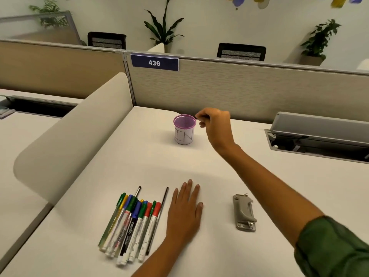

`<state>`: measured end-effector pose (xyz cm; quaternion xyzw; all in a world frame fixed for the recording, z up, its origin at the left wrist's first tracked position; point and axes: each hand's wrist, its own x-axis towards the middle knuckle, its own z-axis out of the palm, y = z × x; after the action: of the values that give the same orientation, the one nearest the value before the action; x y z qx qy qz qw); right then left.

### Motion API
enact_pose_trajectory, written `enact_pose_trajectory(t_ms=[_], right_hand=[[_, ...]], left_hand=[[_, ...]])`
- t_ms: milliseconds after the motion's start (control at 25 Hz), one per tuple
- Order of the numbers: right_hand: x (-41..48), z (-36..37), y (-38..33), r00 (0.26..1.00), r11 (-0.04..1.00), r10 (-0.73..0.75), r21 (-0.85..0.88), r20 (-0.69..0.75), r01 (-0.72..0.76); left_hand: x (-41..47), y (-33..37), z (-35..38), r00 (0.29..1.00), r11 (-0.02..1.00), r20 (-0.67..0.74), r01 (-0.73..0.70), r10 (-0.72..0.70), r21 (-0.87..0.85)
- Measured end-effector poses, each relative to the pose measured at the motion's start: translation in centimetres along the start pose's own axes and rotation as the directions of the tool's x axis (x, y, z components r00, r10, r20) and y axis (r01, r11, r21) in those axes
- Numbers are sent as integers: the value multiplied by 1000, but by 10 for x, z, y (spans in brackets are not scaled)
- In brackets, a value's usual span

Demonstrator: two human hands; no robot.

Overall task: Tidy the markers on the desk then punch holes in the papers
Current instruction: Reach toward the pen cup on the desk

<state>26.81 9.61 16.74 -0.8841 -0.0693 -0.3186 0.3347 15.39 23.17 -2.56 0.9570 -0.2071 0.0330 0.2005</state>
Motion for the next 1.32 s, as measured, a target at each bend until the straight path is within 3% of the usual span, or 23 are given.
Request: enact_pose_trajectory(t_ms=[280,400,680,960,1320], right_hand=[[90,63,30,948,950,-15,-291,318,113],[103,77,43,926,942,23,-319,377,106],[102,85,51,928,929,-108,-297,356,222],[88,88,51,934,944,-67,-280,352,174],[62,29,42,981,955,-153,-239,117,178]], left_hand=[[2,2,-3,1000,1000,-10,-19,18,-9],[3,2,-2,1000,1000,-6,-14,15,21],[3,1,2,1000,1000,-11,-9,9,0],[3,2,-1,1000,1000,-14,1,-1,-5],[3,1,-1,1000,1000,5,11,-11,-21]])
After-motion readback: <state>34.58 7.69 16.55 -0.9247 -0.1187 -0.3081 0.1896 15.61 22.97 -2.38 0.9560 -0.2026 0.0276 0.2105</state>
